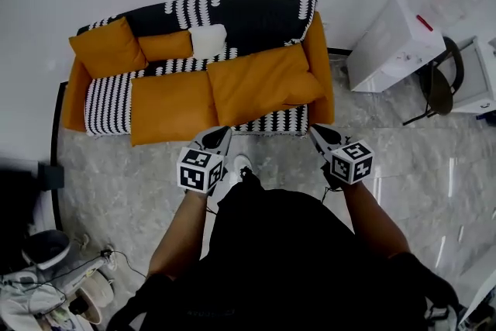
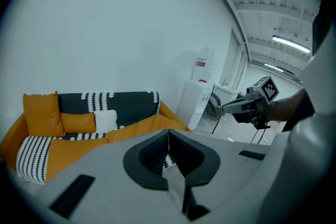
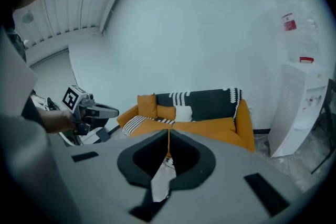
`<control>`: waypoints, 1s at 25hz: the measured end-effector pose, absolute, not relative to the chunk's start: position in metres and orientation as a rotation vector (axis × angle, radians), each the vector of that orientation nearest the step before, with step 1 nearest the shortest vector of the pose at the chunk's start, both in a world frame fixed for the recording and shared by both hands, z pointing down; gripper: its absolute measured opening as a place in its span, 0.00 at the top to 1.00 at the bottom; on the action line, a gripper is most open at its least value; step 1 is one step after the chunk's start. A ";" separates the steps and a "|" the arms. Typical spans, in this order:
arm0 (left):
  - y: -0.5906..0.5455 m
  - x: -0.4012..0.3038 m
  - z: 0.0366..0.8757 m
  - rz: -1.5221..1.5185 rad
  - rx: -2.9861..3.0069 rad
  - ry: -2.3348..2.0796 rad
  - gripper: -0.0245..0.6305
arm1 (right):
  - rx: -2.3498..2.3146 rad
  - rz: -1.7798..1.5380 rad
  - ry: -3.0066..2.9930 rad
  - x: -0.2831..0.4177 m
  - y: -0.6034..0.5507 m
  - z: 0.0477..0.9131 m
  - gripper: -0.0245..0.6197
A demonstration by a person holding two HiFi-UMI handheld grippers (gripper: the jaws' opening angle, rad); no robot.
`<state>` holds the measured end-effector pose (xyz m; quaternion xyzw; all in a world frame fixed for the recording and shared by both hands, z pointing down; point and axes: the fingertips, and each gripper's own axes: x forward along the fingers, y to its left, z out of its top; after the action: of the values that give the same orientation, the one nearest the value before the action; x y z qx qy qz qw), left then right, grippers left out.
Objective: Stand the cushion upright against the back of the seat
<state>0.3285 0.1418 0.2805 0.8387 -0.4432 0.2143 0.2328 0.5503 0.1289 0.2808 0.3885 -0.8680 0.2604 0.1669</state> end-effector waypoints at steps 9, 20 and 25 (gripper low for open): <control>0.093 0.274 0.326 0.623 2.234 -1.138 0.94 | 1.218 0.833 -2.275 0.546 0.078 0.324 0.90; 0.053 0.234 0.366 0.714 2.212 -1.074 0.94 | 1.340 0.789 -2.088 0.575 0.045 0.355 0.90; 0.048 0.227 0.396 0.733 2.128 -1.093 0.94 | 1.303 0.750 -2.003 0.602 0.031 0.378 0.90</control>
<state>0.2269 0.0479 0.3958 0.8074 -0.4148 0.2781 0.3142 0.6019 0.0310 0.3778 0.4943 -0.7595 0.2843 0.3132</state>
